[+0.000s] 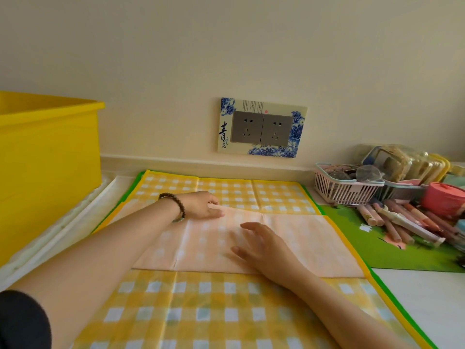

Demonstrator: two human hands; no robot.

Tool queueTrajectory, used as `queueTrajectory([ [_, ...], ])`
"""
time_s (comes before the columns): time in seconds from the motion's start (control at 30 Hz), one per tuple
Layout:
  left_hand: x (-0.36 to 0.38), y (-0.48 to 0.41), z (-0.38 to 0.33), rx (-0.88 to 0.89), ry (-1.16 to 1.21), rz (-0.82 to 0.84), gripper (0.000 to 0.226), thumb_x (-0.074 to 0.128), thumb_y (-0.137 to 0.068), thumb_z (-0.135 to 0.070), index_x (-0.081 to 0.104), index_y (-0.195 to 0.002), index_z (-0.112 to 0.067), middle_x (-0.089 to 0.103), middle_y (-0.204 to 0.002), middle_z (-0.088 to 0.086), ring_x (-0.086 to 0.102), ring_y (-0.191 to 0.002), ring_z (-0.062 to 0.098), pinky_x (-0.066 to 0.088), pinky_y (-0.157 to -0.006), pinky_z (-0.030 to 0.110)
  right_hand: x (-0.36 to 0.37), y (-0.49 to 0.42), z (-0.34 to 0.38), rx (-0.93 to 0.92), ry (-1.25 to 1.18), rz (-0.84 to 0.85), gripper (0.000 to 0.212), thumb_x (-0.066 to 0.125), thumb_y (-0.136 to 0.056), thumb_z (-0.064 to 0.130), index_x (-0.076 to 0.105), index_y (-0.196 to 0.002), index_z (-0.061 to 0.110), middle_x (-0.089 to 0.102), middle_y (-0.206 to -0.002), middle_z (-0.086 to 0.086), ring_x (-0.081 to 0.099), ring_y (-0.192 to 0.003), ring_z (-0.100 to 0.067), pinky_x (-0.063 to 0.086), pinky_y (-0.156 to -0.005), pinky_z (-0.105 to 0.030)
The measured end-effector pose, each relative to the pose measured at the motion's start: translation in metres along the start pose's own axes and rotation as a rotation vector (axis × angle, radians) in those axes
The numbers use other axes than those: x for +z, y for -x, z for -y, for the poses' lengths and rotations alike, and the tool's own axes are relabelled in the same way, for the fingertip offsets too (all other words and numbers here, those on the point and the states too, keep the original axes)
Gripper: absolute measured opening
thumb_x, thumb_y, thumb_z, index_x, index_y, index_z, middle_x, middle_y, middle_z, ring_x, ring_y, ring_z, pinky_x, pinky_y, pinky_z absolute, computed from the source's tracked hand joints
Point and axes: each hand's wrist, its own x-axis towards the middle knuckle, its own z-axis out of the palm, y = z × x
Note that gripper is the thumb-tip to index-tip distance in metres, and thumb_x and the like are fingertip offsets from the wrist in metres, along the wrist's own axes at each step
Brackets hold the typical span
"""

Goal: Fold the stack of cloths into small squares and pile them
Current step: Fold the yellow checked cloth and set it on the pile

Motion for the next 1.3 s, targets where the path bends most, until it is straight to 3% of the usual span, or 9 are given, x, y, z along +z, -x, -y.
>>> queueTrajectory([
  [0.23, -0.009, 0.043, 0.008, 0.095, 0.129, -0.145, 0.027, 0.045, -0.097, -0.032, 0.052, -0.079, -0.014, 0.046, -0.072, -0.001, 0.041, -0.066, 0.013, 0.033, -0.051, 0.019, -0.008, 0.001, -0.002, -0.075, -0.031, -0.119, 0.042, 0.063, -0.084, 0.043, 0.054, -0.123, 0.031, 0.052, -0.127, 0.014, 0.048, -0.117, -0.005, 0.031, -0.088, -0.012],
  [0.43, 0.001, 0.08, 0.013, -0.164, 0.29, -0.348, 0.03, 0.039, -0.1, -0.022, 0.036, -0.071, -0.019, 0.034, -0.064, -0.004, 0.033, -0.056, 0.01, 0.024, -0.049, 0.024, -0.009, 0.006, 0.0, -0.142, -0.029, -0.13, 0.038, 0.057, -0.089, 0.041, 0.055, -0.125, 0.028, 0.05, -0.13, 0.015, 0.05, -0.117, -0.006, 0.035, -0.088, -0.013],
  [0.5, 0.01, 0.088, 0.007, -0.247, 0.407, -0.39, 0.019, 0.035, -0.101, -0.023, 0.044, -0.086, -0.016, 0.037, -0.068, -0.001, 0.034, -0.056, 0.012, 0.025, -0.047, 0.025, -0.007, 0.007, 0.003, -0.154, -0.024, -0.109, 0.04, 0.054, -0.089, 0.045, 0.054, -0.127, 0.031, 0.047, -0.135, 0.015, 0.048, -0.121, -0.005, 0.037, -0.093, -0.016],
  [0.63, 0.033, 0.094, -0.017, -0.344, 0.58, -0.445, 0.039, 0.03, -0.102, -0.021, 0.039, -0.136, -0.004, 0.051, -0.118, 0.014, 0.051, -0.089, 0.022, 0.039, -0.068, 0.028, -0.005, 0.012, 0.01, -0.166, 0.088, 0.006, 0.049, 0.045, -0.09, 0.053, 0.044, -0.136, 0.036, 0.034, -0.148, 0.013, 0.033, -0.136, -0.009, 0.027, -0.112, -0.031],
  [0.83, 0.065, 0.09, -0.049, -0.432, 0.777, -0.49, 0.042, 0.025, -0.103, -0.023, 0.032, -0.138, 0.0, 0.038, -0.142, 0.019, 0.042, -0.126, 0.031, 0.036, -0.085, 0.027, -0.005, 0.012, 0.008, -0.094, 0.297, 0.175, 0.057, 0.029, -0.091, 0.062, 0.023, -0.145, 0.042, 0.016, -0.156, 0.011, 0.01, -0.145, -0.014, 0.006, -0.118, -0.033],
  [0.9, 0.065, 0.091, -0.045, -0.428, 0.758, -0.424, 0.041, 0.034, -0.101, -0.022, 0.037, -0.135, 0.002, 0.047, -0.133, 0.018, 0.049, -0.117, 0.029, 0.035, -0.079, 0.025, -0.001, 0.013, 0.004, -0.09, 0.364, 0.208, 0.059, 0.026, -0.09, 0.065, 0.019, -0.146, 0.044, 0.013, -0.157, 0.011, 0.006, -0.146, -0.013, 0.003, -0.118, -0.034],
  [1.0, 0.057, 0.102, -0.031, -0.343, 0.78, -0.322, 0.029, 0.052, -0.095, -0.019, 0.052, -0.115, 0.002, 0.063, -0.094, 0.01, 0.061, -0.076, 0.019, 0.046, -0.057, 0.023, 0.002, 0.014, 0.002, -0.092, 0.421, 0.229, 0.061, 0.025, -0.09, 0.066, 0.015, -0.146, 0.043, 0.009, -0.158, 0.011, 0.002, -0.146, -0.014, 0.0, -0.119, -0.035],
  [1.07, 0.053, 0.112, -0.022, -0.303, 0.827, -0.321, 0.039, 0.061, -0.09, -0.017, 0.044, -0.122, -0.004, 0.061, -0.106, 0.009, 0.063, -0.082, 0.019, 0.049, -0.05, 0.021, 0.003, 0.013, 0.002, -0.095, 0.432, 0.229, 0.062, 0.024, -0.09, 0.067, 0.015, -0.146, 0.044, 0.008, -0.158, 0.011, 0.001, -0.146, -0.015, 0.0, -0.119, -0.036],
  [1.3, 0.059, 0.155, -0.013, 0.075, 0.188, -0.424, 0.051, 0.067, -0.081, -0.041, 0.043, -0.126, -0.032, 0.039, -0.119, -0.015, 0.05, -0.092, -0.001, 0.046, -0.081, 0.02, -0.016, 0.023, -0.008, -0.195, 0.197, 0.16, 0.047, 0.039, -0.097, 0.042, 0.033, -0.143, 0.034, 0.023, -0.154, 0.01, 0.022, -0.142, -0.012, 0.016, -0.115, -0.028],
])
